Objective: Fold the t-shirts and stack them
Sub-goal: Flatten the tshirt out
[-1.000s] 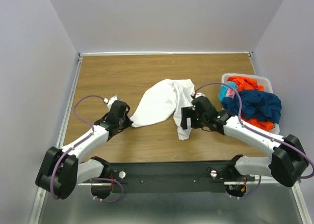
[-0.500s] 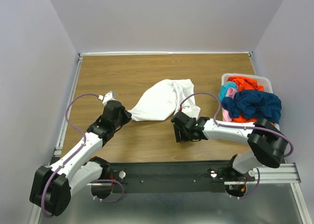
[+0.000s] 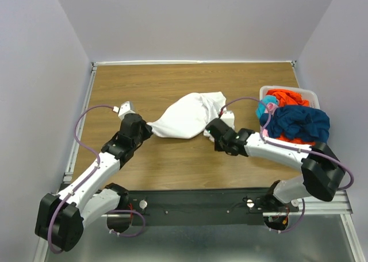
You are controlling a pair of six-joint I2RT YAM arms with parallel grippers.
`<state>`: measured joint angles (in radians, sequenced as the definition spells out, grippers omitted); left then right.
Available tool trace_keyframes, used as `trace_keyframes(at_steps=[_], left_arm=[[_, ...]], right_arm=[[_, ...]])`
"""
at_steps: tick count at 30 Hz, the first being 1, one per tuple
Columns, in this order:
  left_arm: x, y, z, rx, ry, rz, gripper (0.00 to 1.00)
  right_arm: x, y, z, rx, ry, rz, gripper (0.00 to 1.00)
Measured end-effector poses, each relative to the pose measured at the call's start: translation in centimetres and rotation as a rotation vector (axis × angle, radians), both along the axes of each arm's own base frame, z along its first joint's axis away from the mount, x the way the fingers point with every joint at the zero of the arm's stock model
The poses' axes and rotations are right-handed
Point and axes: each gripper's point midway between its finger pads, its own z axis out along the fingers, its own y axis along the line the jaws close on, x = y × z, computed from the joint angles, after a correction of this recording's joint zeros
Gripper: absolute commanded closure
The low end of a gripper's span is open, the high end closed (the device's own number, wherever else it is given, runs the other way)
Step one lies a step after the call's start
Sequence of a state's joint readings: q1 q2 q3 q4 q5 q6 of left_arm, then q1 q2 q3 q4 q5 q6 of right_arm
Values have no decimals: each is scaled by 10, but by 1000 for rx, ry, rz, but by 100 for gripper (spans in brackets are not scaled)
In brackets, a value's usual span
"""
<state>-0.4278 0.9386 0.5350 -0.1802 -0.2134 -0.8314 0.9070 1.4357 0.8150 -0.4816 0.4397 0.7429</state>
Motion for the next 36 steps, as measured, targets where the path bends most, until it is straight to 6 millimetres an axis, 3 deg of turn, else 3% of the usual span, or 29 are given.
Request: trace_keyframes(at_steps=[6, 11, 16, 18, 22, 25, 28, 32, 35, 36], left_arm=[[43, 2, 45, 17, -126, 62, 100], [109, 11, 70, 62, -177, 119, 100], [166, 19, 88, 71, -237, 132, 100], [178, 21, 95, 75, -262, 136, 100], [199, 19, 129, 68, -341, 122, 100], [207, 17, 167, 55, -419, 111, 100], [202, 22, 208, 45, -503, 113, 100], [166, 32, 279, 21, -652, 122, 100], [124, 42, 345, -9, -799, 135, 100], [106, 47, 369, -21, -854, 145, 100]], right_arm=[[79, -25, 54, 30, -158, -95, 99], [147, -33, 85, 99, -244, -74, 99], [193, -21, 115, 159, -331, 40, 99], [206, -21, 127, 186, -357, 59, 99], [236, -30, 167, 253, -449, 84, 99], [249, -35, 200, 292, -518, 101, 99], [257, -38, 242, 336, -598, 117, 99], [251, -38, 301, 385, -706, 149, 99], [230, -38, 359, 425, -800, 187, 99], [213, -40, 390, 445, -857, 206, 99]])
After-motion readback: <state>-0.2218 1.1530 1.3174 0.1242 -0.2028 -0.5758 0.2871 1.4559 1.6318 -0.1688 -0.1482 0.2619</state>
